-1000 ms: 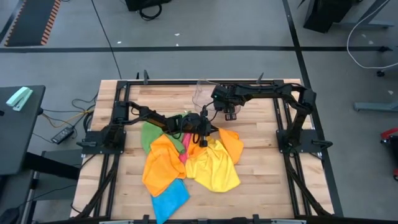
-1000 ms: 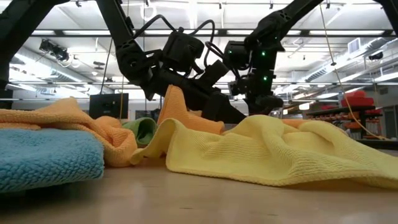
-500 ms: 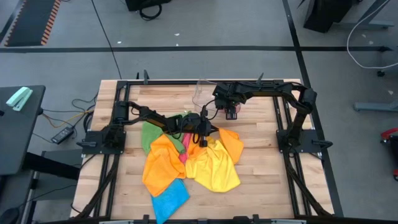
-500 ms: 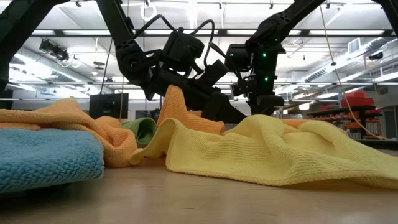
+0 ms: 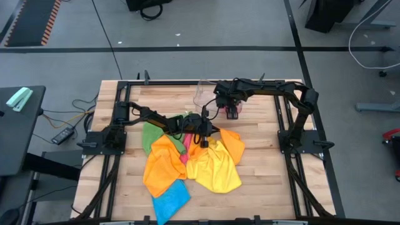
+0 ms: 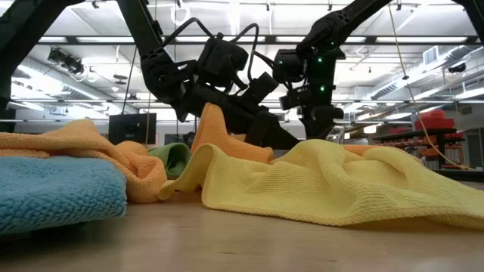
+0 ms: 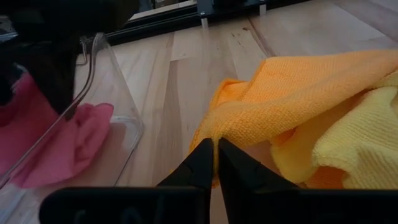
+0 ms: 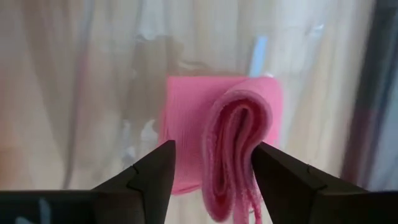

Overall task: Fold microfiber towels
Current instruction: Put the pink microfiber cloth into the transparent bin, then fold the right orange microfiber cloth

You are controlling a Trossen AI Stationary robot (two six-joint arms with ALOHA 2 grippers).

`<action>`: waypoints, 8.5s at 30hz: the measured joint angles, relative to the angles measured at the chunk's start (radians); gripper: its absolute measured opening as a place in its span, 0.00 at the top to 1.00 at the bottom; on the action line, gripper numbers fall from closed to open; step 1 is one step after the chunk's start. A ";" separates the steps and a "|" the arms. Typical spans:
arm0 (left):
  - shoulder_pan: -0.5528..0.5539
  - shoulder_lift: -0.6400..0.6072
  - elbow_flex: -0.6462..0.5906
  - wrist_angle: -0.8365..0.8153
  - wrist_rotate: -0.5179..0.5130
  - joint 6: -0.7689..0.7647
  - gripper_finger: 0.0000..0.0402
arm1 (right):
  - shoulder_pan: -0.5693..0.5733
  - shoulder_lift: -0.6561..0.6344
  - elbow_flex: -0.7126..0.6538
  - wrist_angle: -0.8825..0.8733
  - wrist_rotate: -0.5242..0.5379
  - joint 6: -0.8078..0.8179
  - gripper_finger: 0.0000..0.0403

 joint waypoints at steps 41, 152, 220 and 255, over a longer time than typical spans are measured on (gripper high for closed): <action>-0.001 0.000 0.000 0.006 0.000 -0.002 0.93 | -0.079 -0.001 -0.053 0.057 -0.277 0.196 0.46; -0.152 -0.007 0.000 0.060 -0.273 0.442 0.94 | -0.135 -0.007 -0.048 -0.008 -0.389 0.230 0.73; -0.335 -0.578 0.063 -0.774 -0.015 -0.207 0.95 | 0.876 -0.675 -0.748 0.833 0.249 0.976 0.60; -0.589 -0.547 0.063 -0.193 -1.232 0.084 0.96 | 1.035 -0.406 -0.748 1.019 0.477 0.844 0.60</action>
